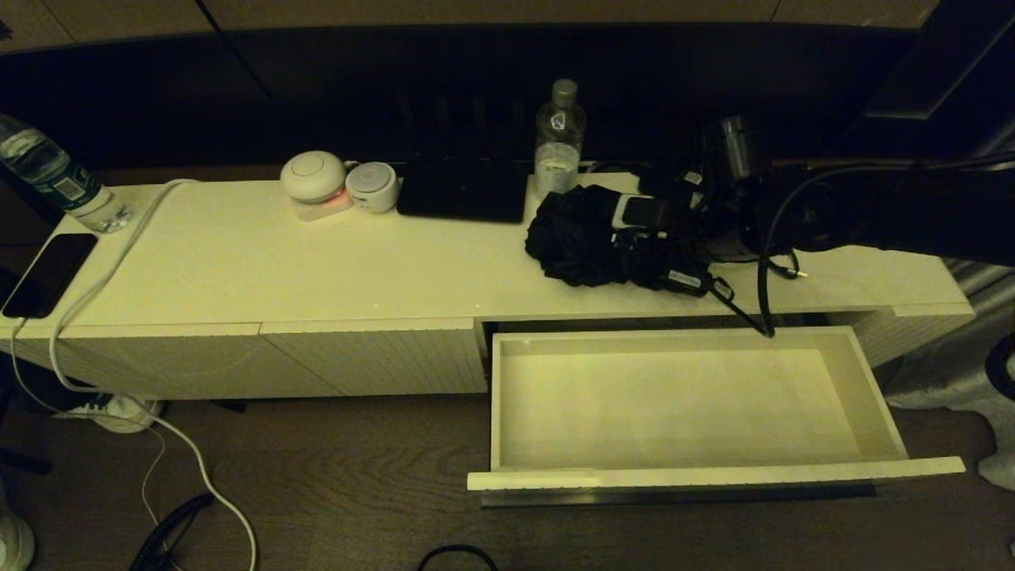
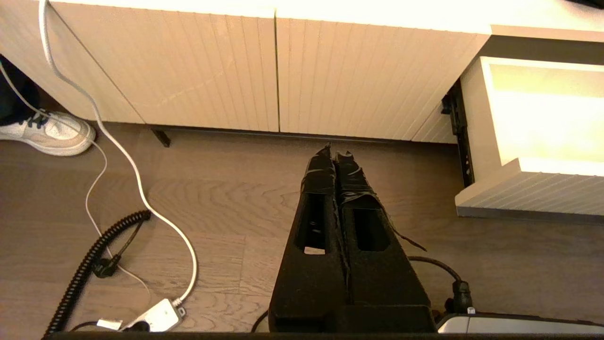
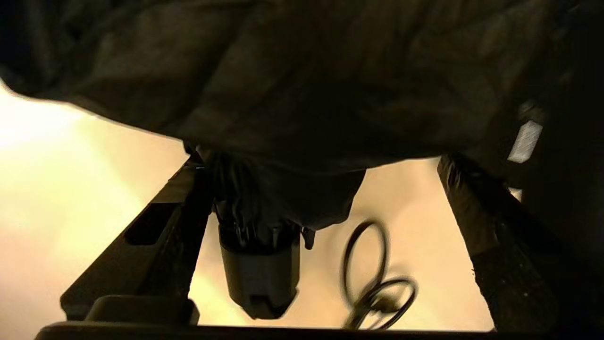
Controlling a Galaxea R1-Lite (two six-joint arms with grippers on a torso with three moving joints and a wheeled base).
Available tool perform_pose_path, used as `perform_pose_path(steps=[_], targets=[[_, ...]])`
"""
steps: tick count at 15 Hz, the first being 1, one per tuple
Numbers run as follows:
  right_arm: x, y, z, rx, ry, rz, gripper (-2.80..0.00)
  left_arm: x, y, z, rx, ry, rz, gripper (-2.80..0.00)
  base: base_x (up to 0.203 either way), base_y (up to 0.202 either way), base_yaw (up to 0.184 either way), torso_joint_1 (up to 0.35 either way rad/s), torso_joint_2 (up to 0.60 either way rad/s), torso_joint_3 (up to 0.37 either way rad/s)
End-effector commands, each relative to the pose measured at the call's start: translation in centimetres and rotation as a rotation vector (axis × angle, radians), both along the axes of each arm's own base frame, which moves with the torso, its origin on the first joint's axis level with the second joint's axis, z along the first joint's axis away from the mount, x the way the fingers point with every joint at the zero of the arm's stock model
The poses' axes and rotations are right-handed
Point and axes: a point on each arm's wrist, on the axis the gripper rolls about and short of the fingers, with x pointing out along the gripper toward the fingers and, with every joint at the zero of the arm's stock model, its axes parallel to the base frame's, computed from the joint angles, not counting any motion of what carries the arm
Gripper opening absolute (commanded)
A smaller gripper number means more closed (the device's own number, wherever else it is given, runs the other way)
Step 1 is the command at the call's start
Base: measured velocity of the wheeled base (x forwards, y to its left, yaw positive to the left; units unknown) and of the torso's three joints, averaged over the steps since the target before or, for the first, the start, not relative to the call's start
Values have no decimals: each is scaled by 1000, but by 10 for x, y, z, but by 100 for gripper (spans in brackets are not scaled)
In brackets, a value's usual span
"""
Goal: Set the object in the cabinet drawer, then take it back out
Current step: Put the umbrella in the drawer
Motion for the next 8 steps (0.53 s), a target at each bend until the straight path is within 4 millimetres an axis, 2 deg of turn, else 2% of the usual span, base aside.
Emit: perform_pose_path(steps=[1,5,8], targets=[[4,2,-4,-6,-12,6,0,0,0,0,-1,-2,1,-280,0,0,0,0,0,0],[8,4,-10,8,6,40,0,0,0,0,-1,-2,1,-280,0,0,0,0,0,0],[8,5,-5,33,-22,77,0,0,0,0,-1,-2,1,-280,0,0,0,0,0,0]])
